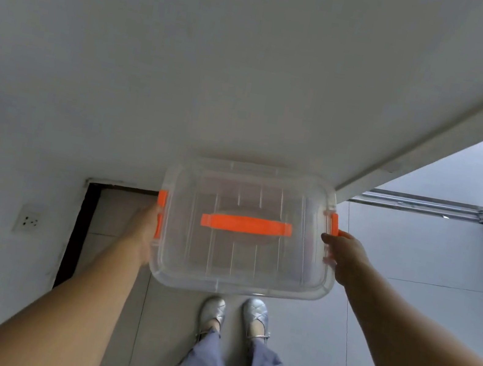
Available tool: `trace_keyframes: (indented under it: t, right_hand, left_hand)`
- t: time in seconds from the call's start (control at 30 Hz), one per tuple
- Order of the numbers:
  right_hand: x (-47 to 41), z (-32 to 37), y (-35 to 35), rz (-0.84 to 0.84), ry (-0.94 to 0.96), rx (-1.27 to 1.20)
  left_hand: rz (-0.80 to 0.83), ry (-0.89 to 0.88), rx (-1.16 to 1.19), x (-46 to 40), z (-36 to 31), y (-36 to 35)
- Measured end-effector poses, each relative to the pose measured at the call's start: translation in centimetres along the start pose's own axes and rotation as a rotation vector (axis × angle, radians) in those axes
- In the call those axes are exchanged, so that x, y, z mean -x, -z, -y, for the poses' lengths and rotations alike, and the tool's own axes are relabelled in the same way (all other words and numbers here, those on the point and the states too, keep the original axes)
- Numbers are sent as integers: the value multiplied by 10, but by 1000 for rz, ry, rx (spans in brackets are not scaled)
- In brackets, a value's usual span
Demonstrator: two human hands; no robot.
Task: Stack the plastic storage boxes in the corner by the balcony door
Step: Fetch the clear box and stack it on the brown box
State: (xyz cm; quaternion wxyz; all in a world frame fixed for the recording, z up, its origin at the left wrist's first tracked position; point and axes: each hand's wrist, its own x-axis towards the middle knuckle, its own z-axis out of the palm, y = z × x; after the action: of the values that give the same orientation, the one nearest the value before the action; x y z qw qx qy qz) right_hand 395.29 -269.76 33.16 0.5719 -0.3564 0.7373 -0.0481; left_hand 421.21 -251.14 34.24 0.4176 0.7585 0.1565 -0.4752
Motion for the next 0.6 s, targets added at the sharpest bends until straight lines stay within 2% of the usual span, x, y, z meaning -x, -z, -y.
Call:
trace_keyframes:
  t: [0.6]
  right_hand:
    - [1, -6, -13, -49, 39, -8]
  left_hand:
    - [-39, -103, -175, -41, -4, -1]
